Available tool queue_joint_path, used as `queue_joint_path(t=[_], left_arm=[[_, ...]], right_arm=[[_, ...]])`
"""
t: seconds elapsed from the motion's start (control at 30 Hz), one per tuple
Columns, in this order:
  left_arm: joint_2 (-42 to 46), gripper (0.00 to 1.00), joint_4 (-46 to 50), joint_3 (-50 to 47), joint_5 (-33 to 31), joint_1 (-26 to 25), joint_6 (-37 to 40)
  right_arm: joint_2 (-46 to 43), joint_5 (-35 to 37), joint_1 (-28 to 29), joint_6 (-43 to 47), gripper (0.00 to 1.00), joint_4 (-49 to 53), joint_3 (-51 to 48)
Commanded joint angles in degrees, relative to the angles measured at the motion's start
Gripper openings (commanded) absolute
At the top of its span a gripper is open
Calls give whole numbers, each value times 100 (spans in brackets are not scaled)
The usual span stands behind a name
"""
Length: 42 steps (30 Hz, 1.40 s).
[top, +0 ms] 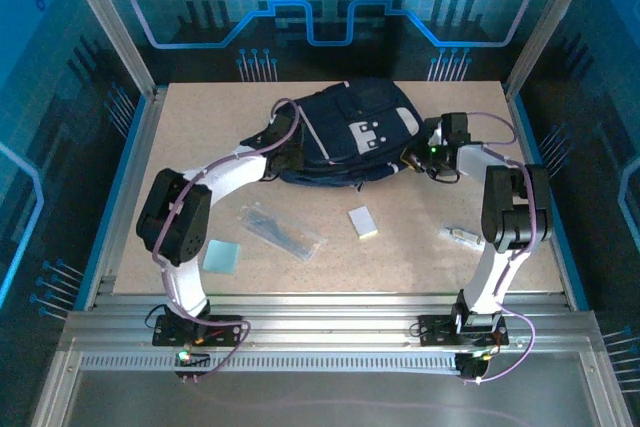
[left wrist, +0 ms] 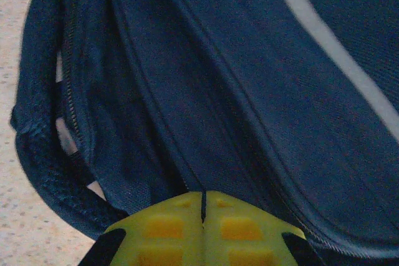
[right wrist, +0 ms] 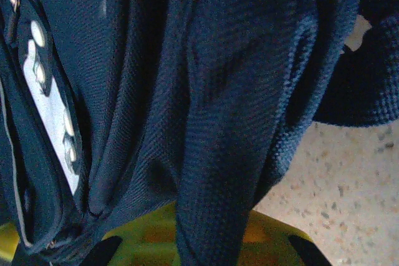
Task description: Pack the student bag
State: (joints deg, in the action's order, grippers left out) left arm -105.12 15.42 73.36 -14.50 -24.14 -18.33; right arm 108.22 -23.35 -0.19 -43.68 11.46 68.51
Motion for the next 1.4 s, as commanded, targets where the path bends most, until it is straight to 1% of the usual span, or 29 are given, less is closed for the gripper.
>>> queue_joint_path(t=[0.0,0.03,0.07,0.1,0.13,0.2,0.23,0.33,0.47,0.53,0.63,0.73,0.83,0.93,1.07,1.17,1.2,1.23,1.27,1.33,1.37], left_arm=[[724,0,-328,-405,810,32,-261],[853,0,-416,-494,1026,-34,-332],[957,0,-428,-515,1089,-112,-421],[1019,0,-426,-517,1131,-184,-467],[1077,0,-426,-501,1152,-284,-498],[1125,0,-459,-458,1173,-443,-582],[1117,0,-488,-413,1205,-516,-637],[979,0,-596,-213,1325,-660,-716],[735,0,-872,23,1439,-757,-793],[657,0,-999,161,1485,-791,-819],[621,0,-1212,295,1562,-855,-839],[629,0,-1384,370,1564,-990,-809],[659,0,-1502,381,1485,-1121,-780],[668,0,-1762,248,1528,-1202,-890],[805,0,-2061,-60,1565,-1293,-1048],[946,0,-2255,-301,1636,-1334,-1171],[971,0,-2286,-342,1687,-1344,-1197],[976,0,-2289,-349,1749,-1360,-1232],[976,0,-2287,-362,1804,-1370,-1243],[988,0,-2337,-406,1908,-1378,-1316],[1001,0,-2377,-443,1944,-1378,-1352]], right_arm=[[235,153,-92,285,16,105,683],[276,106,-65,295,33,155,811],[282,62,-37,295,54,224,909],[250,87,-19,297,66,297,966],[182,134,7,319,73,366,980],[-12,172,7,317,94,494,932],[-139,173,2,311,97,558,865],[-553,34,-30,308,98,810,640],[-1135,-583,7,400,93,1126,288],[-1439,-769,73,382,91,1159,21],[-1878,-779,247,321,89,1300,-289],[-2105,-887,507,31,86,1209,-579],[-2195,-1009,847,-533,84,718,-917],[-2171,-935,1217,-1202,83,-34,-1243],[-2010,-611,1513,-2048,82,-1119,-1527],[-1859,-279,1644,-2455,80,-1767,-1639],[-1798,-194,1684,-2526,78,-1860,-1626],[-1695,-125,1744,-2582,72,-1991,-1593],[-1614,-56,1787,-2577,65,-2029,-1555],[-1483,165,1858,-2503,49,-1924,-1477],[-1442,279,1864,-2472,43,-1868,-1468]])
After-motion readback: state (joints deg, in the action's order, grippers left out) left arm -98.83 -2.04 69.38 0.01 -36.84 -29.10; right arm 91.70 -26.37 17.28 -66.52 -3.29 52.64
